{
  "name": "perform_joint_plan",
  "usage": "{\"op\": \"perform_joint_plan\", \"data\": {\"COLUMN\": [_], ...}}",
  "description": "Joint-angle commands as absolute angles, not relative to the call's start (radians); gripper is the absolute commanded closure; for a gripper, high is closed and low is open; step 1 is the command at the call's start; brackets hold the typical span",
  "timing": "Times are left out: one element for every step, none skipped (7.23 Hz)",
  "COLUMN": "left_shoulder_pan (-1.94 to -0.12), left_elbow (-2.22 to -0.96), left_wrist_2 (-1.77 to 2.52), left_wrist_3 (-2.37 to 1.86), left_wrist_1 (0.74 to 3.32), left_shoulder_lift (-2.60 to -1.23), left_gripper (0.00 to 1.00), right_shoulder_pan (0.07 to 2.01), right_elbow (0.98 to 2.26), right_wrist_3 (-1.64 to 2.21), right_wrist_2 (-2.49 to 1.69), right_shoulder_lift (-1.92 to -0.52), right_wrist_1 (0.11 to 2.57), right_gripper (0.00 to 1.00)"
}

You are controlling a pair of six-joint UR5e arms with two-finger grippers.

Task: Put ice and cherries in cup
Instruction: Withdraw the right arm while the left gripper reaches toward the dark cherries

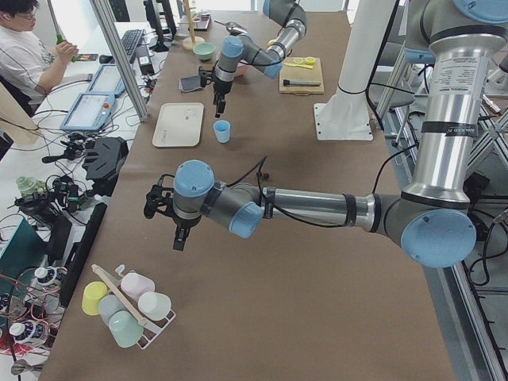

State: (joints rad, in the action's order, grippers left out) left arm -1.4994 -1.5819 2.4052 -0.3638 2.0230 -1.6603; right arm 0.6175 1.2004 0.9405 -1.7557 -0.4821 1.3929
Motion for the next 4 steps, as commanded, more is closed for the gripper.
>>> {"op": "perform_joint_plan", "data": {"left_shoulder_pan": [-1.402,-1.338,-1.281,-1.194], "left_elbow": [-1.673,-1.701,-1.765,-1.822], "left_wrist_2": [2.416,2.411,2.375,2.353], "left_wrist_3": [-0.461,-0.536,-0.59,-0.662], "left_wrist_1": [2.022,2.029,2.029,2.029], "left_shoulder_lift": [-1.655,-1.646,-1.644,-1.643], "left_gripper": [0.02,0.03,0.03,0.03], "right_shoulder_pan": [0.815,0.919,1.048,1.174], "right_elbow": [1.523,1.622,1.697,1.76], "right_wrist_3": [0.771,0.673,0.579,0.499], "right_wrist_2": [-2.011,-2.104,-2.226,-2.334], "right_shoulder_lift": [-0.793,-0.924,-1.045,-1.195], "right_wrist_1": [1.397,1.399,1.399,1.397], "right_gripper": [0.03,0.03,0.03,0.02]}}
